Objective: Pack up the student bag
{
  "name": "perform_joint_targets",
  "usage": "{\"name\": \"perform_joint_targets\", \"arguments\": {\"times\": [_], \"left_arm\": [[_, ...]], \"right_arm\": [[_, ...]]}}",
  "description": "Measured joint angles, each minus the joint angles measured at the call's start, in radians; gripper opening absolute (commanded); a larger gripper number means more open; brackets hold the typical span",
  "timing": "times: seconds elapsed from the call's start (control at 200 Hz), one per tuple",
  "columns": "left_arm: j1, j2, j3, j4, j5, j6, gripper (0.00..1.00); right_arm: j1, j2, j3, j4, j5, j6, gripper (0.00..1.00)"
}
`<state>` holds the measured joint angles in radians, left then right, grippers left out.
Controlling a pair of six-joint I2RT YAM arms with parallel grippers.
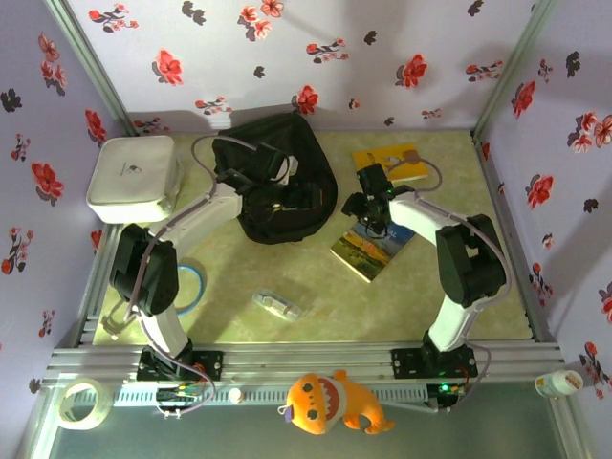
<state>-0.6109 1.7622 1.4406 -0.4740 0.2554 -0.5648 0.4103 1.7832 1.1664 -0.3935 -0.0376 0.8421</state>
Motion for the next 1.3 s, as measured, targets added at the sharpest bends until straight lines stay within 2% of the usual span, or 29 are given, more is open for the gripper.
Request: {"name": "perform_joint_targets", "arguments": {"times": [0.345,0.7,0.985,1.155,1.3], "left_arm": [[-0.008,0.014,0.014,-0.014,0.009,0.000,1.00],[-0.042,0.067,0.051,-0.019,0.037,0.000,0.98],[-0.090,0.113,0.090,-0.020,0.064,-0.003,0.93],[-0.159,0.167,0.117,-0.018,0.082,-0.012,0.87],[-0.217,0.242,0.143,-0.019,0.089,-0.025,0.80]], "right_arm": [[0.029,0.021,-0.062,0.026,-0.064,-0.004,0.69],[0.120,-0.143,-0.247,0.096,-0.116,0.059,0.66],[0.018,-0.327,-0.258,0.096,-0.063,0.105,0.56],[-0.074,-0.411,-0.327,0.026,0.006,0.104,0.51],[-0.085,-0.443,-0.391,-0.064,0.064,0.098,0.43]]}}
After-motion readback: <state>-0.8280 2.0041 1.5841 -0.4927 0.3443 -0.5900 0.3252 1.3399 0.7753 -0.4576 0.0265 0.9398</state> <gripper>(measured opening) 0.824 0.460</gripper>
